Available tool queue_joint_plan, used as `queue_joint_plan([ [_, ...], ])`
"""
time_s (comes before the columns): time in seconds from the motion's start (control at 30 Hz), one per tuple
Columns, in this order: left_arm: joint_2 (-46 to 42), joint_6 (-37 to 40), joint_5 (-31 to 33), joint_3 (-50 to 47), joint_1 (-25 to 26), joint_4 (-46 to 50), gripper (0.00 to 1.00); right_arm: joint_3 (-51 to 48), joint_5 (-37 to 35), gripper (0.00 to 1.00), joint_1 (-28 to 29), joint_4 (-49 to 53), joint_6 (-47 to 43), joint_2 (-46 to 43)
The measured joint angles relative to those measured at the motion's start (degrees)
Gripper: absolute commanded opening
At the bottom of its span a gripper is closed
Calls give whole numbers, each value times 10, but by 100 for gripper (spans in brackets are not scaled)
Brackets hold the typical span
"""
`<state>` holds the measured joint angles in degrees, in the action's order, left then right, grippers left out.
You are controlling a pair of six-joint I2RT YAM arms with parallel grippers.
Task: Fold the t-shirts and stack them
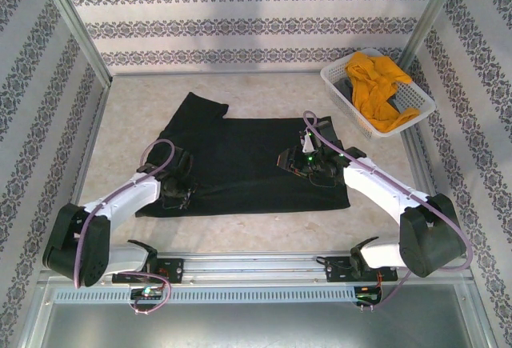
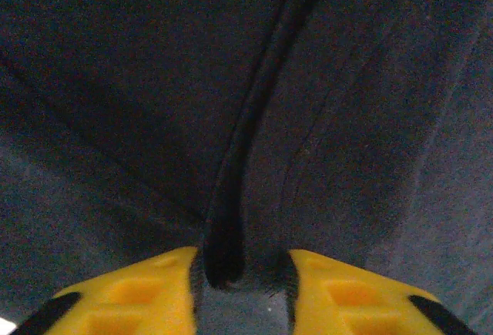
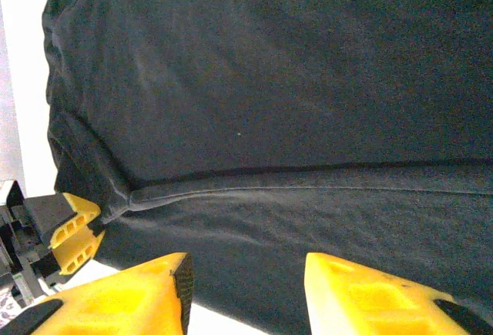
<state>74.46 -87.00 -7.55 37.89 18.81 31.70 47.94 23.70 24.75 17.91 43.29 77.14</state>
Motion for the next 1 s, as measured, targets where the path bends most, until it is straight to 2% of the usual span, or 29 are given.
queue_joint_plan([
  [0.1, 17, 7, 7, 17, 0, -3, 2, -1, 2, 41, 0, -3, 0, 0],
  [0.13, 21, 10, 9, 23, 0, -4, 0, -2, 3, 40, -1, -4, 0, 0],
  [0.3, 57, 36, 9, 64, 1, -9, 0, -3, 9, 37, -12, -5, 4, -2],
  [0.73, 230, 181, 9, 263, 30, 16, 0, -3, 34, 34, -54, -4, 15, -2],
  [1.0, 288, 234, 16, 315, 41, 41, 0, -3, 47, 34, -55, -4, 15, 9],
])
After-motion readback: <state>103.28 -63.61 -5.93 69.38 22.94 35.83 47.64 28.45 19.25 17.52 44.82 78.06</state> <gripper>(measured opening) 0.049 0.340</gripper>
